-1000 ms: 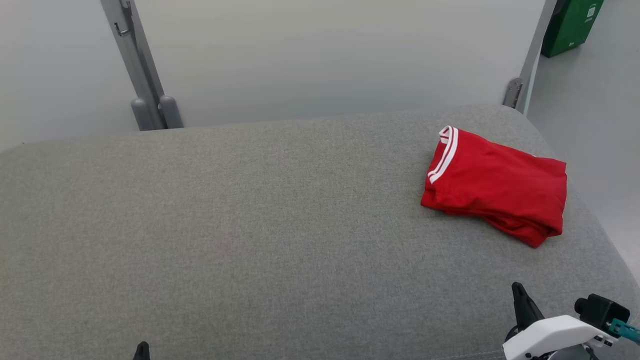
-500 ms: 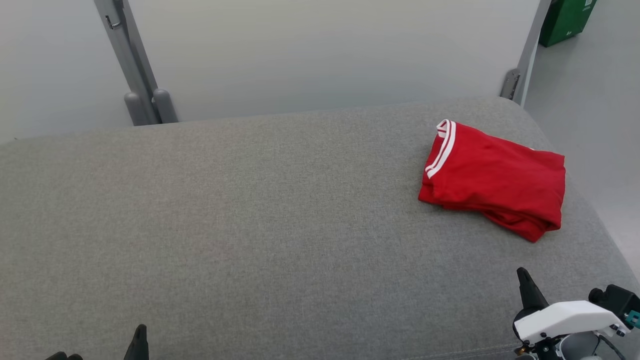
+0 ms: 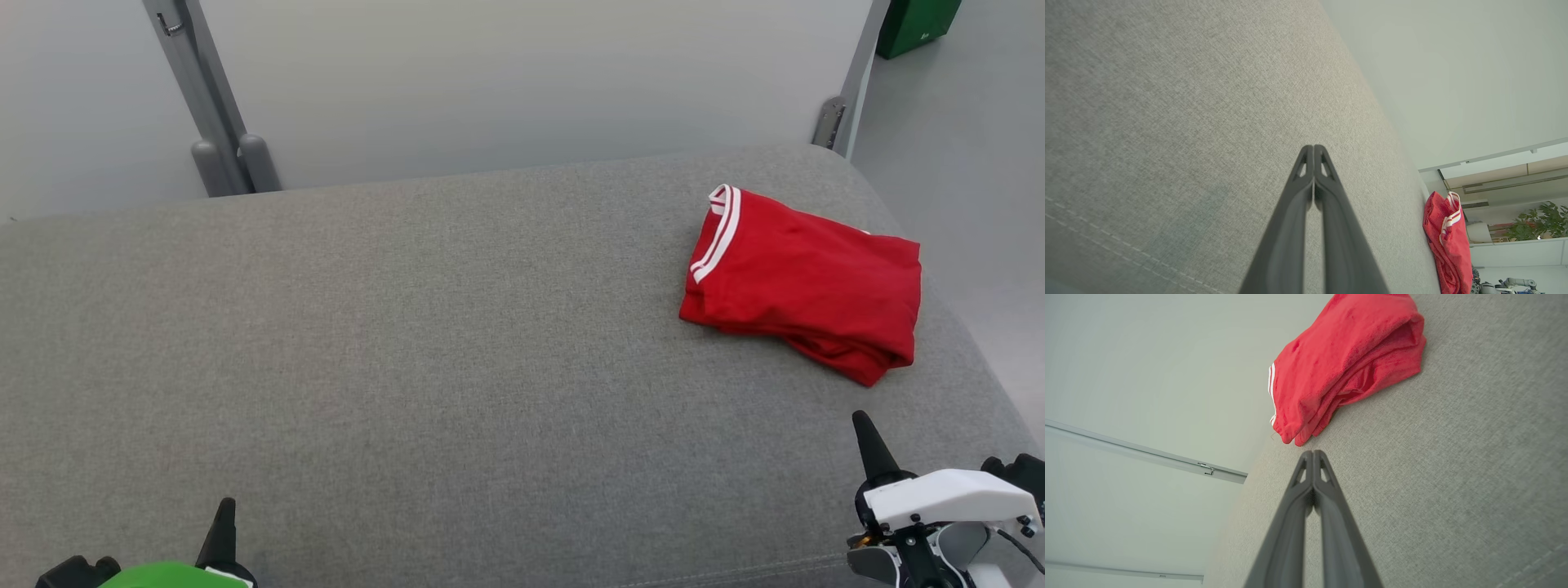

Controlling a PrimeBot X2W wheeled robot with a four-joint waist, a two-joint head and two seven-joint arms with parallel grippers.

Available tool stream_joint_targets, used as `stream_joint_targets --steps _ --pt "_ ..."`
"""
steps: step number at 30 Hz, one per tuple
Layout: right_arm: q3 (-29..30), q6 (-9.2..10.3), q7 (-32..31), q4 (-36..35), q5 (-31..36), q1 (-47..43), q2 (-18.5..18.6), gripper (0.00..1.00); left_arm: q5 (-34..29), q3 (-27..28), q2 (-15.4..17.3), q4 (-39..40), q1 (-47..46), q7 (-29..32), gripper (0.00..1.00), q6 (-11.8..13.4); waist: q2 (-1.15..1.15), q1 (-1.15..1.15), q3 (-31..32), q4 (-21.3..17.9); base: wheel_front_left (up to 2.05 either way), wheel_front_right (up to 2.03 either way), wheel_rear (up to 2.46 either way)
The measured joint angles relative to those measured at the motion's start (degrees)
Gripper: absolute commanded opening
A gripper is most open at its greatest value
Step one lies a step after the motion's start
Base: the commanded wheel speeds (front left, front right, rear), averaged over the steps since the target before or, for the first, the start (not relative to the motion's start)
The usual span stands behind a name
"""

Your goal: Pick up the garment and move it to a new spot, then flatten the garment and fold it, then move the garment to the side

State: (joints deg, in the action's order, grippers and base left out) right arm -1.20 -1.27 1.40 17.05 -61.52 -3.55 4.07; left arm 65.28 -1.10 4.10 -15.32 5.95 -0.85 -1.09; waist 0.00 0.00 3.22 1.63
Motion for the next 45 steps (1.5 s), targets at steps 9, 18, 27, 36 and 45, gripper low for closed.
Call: stream_joint_targets --steps 9,18,27,36,45 --pt "2.01 -1.24 -1.56 -0.05 -6.62 1.38 -0.41 0.00 5.98 1.29 -0.43 -0.32 -1.94 1.41 0.00 -1.47 0.00 0.00 -0.75 -0.36 0.00 0.00 0.00" --pt "4.05 -2.35 -3.43 -0.13 -13.33 2.85 -0.68 0.00 11.93 2.75 -1.00 -0.55 -3.98 3.36 0.00 -2.85 0.00 0.00 -1.51 -0.73 0.00 0.00 0.00" --pt "6.26 -3.78 -5.27 -0.35 -20.64 4.66 -1.33 0.00 17.90 4.17 -1.36 -0.70 -6.31 4.97 0.00 -4.02 0.00 0.00 -2.35 -1.13 0.00 0.00 0.00" --pt "8.26 -5.04 -7.12 -0.52 -27.37 6.14 -1.66 0.00 23.81 5.37 -1.67 -0.91 -8.28 6.87 0.00 -5.39 0.00 0.00 -3.10 -1.49 0.00 0.00 0.00" --pt "9.06 -5.45 -7.60 -0.62 -30.08 6.92 -1.81 0.00 26.35 6.05 -1.93 -0.93 -9.49 7.38 0.00 -5.97 0.00 0.00 -3.37 -1.63 0.00 0.00 0.00"
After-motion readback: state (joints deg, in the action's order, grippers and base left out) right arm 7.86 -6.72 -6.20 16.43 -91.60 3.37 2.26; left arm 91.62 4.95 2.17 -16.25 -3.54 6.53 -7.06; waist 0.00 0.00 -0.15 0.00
